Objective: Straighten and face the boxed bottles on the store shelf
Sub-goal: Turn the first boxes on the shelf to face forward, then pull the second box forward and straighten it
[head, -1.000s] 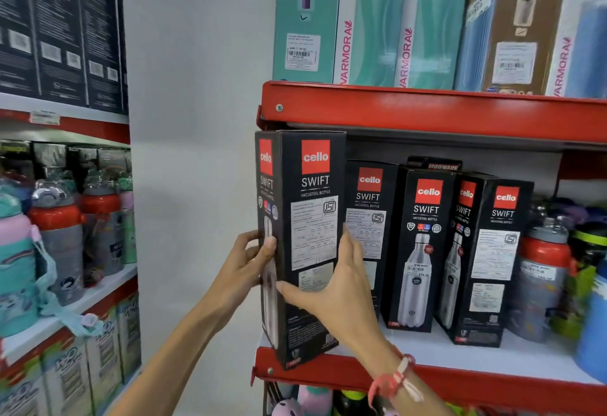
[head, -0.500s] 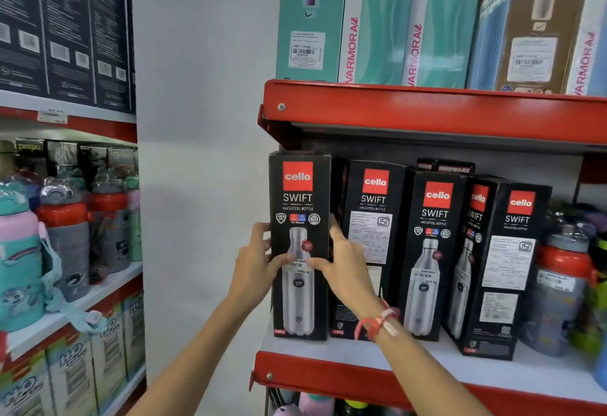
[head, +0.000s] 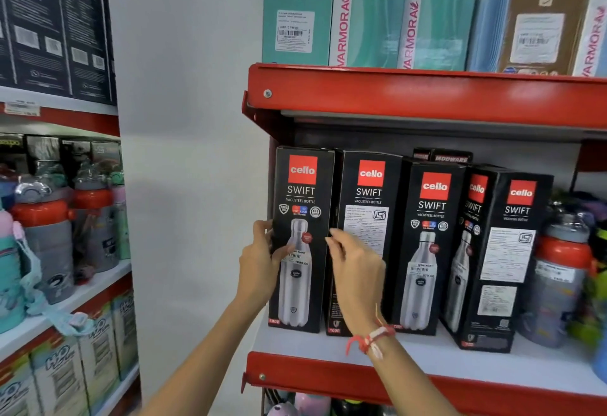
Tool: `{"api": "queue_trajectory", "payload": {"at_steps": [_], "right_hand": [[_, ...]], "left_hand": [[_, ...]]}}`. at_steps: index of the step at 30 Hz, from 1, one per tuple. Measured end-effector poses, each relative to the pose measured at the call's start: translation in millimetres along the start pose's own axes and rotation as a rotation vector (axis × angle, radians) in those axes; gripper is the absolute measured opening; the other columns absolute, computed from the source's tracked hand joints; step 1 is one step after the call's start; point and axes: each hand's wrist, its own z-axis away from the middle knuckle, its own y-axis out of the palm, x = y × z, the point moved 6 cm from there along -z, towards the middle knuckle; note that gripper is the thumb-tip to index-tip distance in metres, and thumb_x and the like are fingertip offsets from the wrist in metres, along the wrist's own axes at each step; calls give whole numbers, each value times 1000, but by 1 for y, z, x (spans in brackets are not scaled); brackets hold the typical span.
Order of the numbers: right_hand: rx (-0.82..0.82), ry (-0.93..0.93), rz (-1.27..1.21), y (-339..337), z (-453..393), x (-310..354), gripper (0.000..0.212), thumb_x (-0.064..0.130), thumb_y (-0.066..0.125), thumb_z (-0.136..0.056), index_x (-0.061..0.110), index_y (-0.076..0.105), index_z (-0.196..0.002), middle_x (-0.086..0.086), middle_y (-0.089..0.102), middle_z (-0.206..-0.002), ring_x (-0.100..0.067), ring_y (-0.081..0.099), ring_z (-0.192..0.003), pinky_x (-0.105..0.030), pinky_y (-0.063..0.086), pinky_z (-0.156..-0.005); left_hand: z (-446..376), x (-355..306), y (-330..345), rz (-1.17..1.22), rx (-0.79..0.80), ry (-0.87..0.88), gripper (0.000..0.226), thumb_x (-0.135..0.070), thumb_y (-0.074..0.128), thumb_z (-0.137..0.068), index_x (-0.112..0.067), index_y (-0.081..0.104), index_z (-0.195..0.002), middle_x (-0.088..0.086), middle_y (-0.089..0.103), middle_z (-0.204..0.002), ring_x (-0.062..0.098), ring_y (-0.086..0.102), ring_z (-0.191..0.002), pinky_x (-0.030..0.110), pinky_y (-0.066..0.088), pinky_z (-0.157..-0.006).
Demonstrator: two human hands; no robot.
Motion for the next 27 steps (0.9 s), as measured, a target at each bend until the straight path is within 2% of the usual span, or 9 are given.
{"api": "queue_trajectory", "payload": {"at_steps": [2,4,7,10,16,19,22,25,27], "right_hand": [[-122,65,85,-12,0,-10,39,33,71,-80,13,62,-112,-9,64,-103,-25,57,-89,-37,53,-71],[-146,235,178,-17,-2,-21,67,48,71,-71,12,50,-122,-14,53,-117,-29,47,-98,-41,45,-75],[-20,409,133,-13,1,-28,98,57,71,-63,13,27,-139,-18,41,-133,-36,43,-110,-49,47,-80],[141,486,-1,-4,5,-32,119,48,80,-60,25,0,-146,-21,36,-137,-40,45,-113,-51,49,-82],[146,422,-243,-40,13,-37,127,41,84,-60,35,-8,-147,-15,43,-135,-33,49,-117,-36,42,-82],[187,381,-342,-67,19,-38,125,43,86,-58,36,-3,-147,-7,33,-150,-27,39,-133,-40,40,-98],[187,373,-373,-91,19,-39,128,41,87,-55,42,-3,-145,-3,26,-156,-24,31,-140,-43,36,-105],[173,354,-437,-112,13,-43,126,33,89,-56,46,0,-144,1,34,-152,-20,37,-136,-40,36,-104],[226,338,-506,-122,6,-46,124,29,89,-57,49,2,-143,11,45,-142,-7,45,-128,-36,39,-104]], "left_hand": [[3,0,3,7,-21,-24,41,-16,62,-89,-12,40,-123,11,60,-131,29,65,-109,40,53,-87],[6,-1,4,-18,-41,-24,43,-17,63,-88,-13,40,-125,11,61,-130,29,64,-109,40,53,-87],[11,-3,5,-75,-61,-6,50,-16,65,-86,-14,39,-129,8,62,-128,29,64,-108,37,50,-87],[18,-3,9,-116,-87,15,56,-17,66,-86,-16,35,-132,7,60,-128,26,63,-108,33,47,-86],[41,-29,13,-201,-179,218,56,-23,71,-82,-12,45,-129,8,47,-130,22,52,-116,32,47,-93],[49,-43,32,-151,-7,271,51,-31,72,-80,-17,51,-124,1,49,-125,14,53,-111,32,51,-91],[55,-47,46,-56,168,182,66,-36,73,-77,-17,43,-133,-2,48,-131,9,48,-116,28,43,-95],[61,-45,63,53,441,34,93,-38,78,-71,-20,26,-146,2,43,-143,18,43,-130,31,39,-103],[65,-50,69,105,547,6,104,-41,83,-64,-26,21,-147,0,43,-147,18,43,-134,39,37,-110]]}}
